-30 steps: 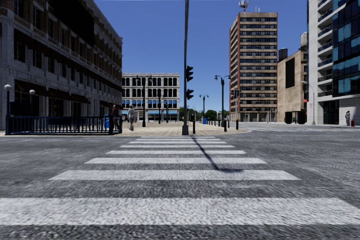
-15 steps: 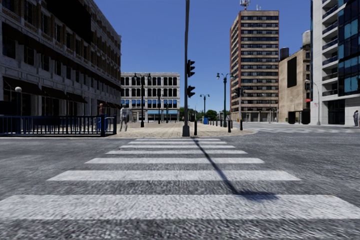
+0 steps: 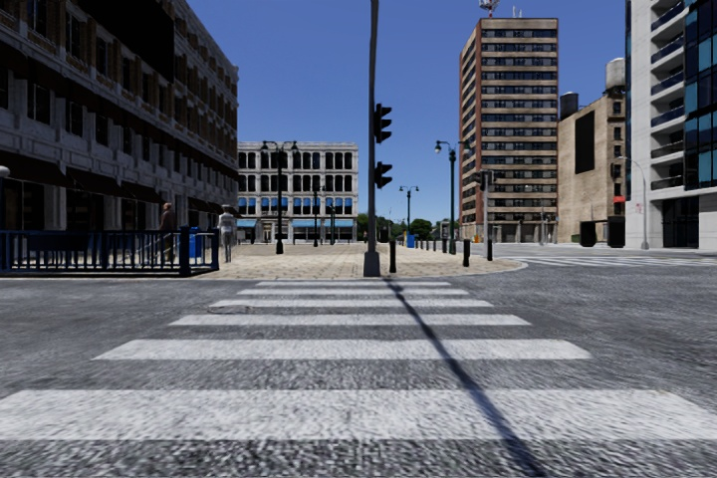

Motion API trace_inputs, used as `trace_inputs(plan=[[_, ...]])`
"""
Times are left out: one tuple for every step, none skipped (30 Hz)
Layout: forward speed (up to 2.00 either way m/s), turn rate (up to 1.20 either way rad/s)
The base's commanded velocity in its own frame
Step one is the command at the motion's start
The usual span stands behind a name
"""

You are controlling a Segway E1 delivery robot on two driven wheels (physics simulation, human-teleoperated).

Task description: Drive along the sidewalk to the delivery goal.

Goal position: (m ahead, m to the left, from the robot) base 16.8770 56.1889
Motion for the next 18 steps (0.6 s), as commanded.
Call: trace_inputs(plan=[[2.00,0.10],[2.00,0.11],[2.00,0.12],[2.00,0.12],[2.00,0.12],[2.00,0.12],[2.00,0.12],[2.00,0.12],[2.00,0.12],[2.00,0.12],[2.00,0.12],[2.00,0.12],[2.00,0.12],[2.00,0.12],[2.00,0.12],[2.00,0.12],[2.00,0.12],[2.00,0.12]])
